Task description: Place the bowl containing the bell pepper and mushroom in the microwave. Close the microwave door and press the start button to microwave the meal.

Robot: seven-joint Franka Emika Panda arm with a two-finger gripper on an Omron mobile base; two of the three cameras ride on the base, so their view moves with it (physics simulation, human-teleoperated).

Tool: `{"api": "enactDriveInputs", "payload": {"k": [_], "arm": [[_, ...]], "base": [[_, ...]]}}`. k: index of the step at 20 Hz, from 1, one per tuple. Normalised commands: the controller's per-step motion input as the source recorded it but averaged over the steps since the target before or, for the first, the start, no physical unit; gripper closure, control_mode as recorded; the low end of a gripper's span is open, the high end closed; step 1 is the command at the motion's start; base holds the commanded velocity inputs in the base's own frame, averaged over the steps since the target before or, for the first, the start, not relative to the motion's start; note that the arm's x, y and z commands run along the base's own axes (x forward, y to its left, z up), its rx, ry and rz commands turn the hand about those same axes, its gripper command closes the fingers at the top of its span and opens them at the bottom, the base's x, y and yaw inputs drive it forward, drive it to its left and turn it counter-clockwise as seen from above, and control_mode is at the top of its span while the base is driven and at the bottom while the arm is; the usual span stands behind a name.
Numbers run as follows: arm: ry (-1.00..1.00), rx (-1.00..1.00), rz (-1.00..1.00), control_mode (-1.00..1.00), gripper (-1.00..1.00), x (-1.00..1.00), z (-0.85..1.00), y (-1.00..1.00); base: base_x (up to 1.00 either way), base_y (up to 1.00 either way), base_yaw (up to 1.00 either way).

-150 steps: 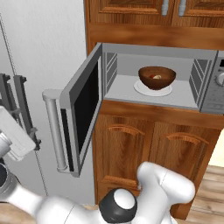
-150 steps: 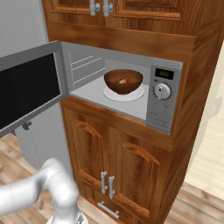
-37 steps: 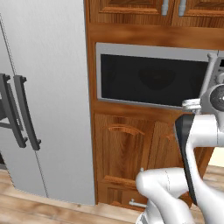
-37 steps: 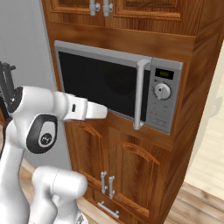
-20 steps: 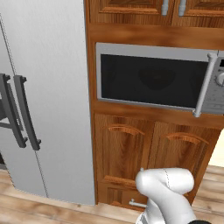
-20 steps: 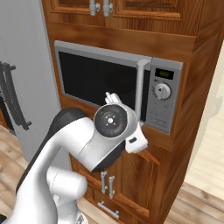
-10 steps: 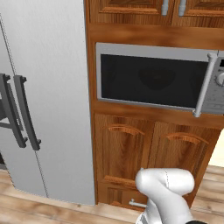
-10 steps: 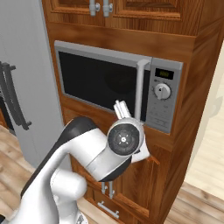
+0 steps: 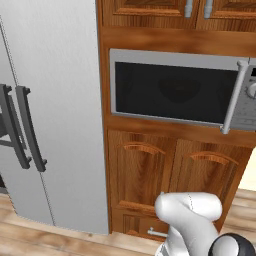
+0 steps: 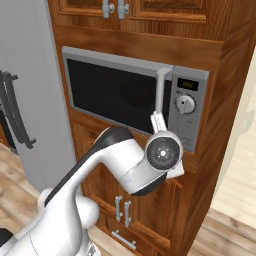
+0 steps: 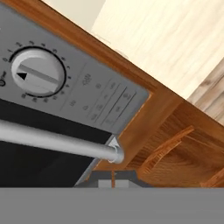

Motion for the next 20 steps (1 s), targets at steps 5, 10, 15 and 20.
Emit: {"api": "enactDriveInputs", "payload": {"k": [5, 10, 15, 20], "arm": [[0.00, 0.00, -0.10, -1.00, 1.00, 0.36, -0.38, 0.00], [0.00, 0.00, -0.10, -1.00, 1.00, 0.40, -0.32, -0.06], [0.00, 0.00, -0.08, -1.00, 1.00, 0.32, -0.23, -0.26], [0.00, 0.01, -0.06, -1.00, 1.00, 0.19, -0.10, -0.30]], "base": [[0.00, 0.00, 0.00], [0.00, 0.00, 0.00], [0.00, 0.00, 0.00], [0.00, 0.00, 0.00]]}}
